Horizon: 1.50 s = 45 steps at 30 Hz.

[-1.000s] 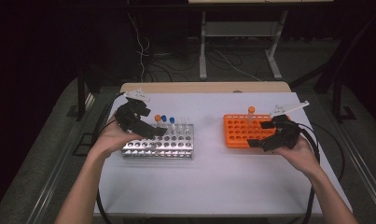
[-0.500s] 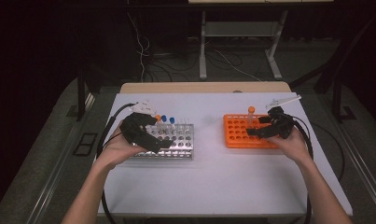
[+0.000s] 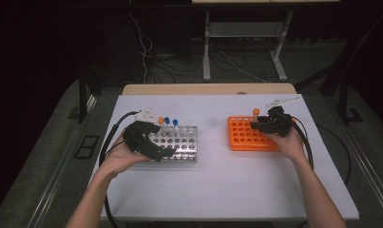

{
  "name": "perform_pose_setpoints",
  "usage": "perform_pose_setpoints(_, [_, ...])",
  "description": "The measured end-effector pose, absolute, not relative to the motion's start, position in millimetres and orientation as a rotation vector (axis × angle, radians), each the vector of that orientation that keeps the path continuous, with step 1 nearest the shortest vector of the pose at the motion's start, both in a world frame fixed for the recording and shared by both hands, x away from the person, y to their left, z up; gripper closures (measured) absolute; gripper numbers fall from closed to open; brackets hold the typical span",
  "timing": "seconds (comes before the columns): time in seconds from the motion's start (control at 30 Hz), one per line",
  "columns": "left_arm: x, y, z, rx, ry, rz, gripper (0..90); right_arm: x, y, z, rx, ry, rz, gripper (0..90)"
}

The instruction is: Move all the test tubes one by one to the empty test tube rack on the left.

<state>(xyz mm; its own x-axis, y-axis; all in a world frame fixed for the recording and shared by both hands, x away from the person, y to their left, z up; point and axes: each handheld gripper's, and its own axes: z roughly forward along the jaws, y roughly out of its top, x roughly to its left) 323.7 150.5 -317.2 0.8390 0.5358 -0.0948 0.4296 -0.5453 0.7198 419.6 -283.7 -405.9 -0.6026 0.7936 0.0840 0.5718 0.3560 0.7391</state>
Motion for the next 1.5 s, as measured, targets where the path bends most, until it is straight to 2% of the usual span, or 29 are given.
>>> perform_pose_setpoints(0.17, [323.1,151.2,-318.3,2.226,0.700,0.171,0.0,421.0,-278.6,-408.2,1.199,2.325,1.061,72.8])
perform_pose_setpoints(0.2, [323.2,151.2,-318.4,2.228,0.699,0.171,0.0,420.7,-277.6,-407.9,1.185,2.318,1.047,73.2])
perform_pose_setpoints(0.67, [321.5,142.9,-312.8,2.237,0.671,0.176,0.0,391.7,-272.1,-361.8,1.090,2.302,1.103,73.9])
perform_pose_setpoints(0.97, [319.1,128.4,-302.6,2.251,0.610,0.182,0.0,357.2,-247.6,-332.5,0.957,2.434,1.179,73.9])
perform_pose_setpoints(1.2, [315.6,115.6,-294.8,2.269,0.555,0.179,0.0,335.7,-227.4,-325.0,0.865,2.540,1.202,73.9])
perform_pose_setpoints(1.5, [311.2,101.7,-288.4,2.291,0.493,0.162,0.2,321.4,-204.5,-331.8,0.790,2.659,1.195,73.9])
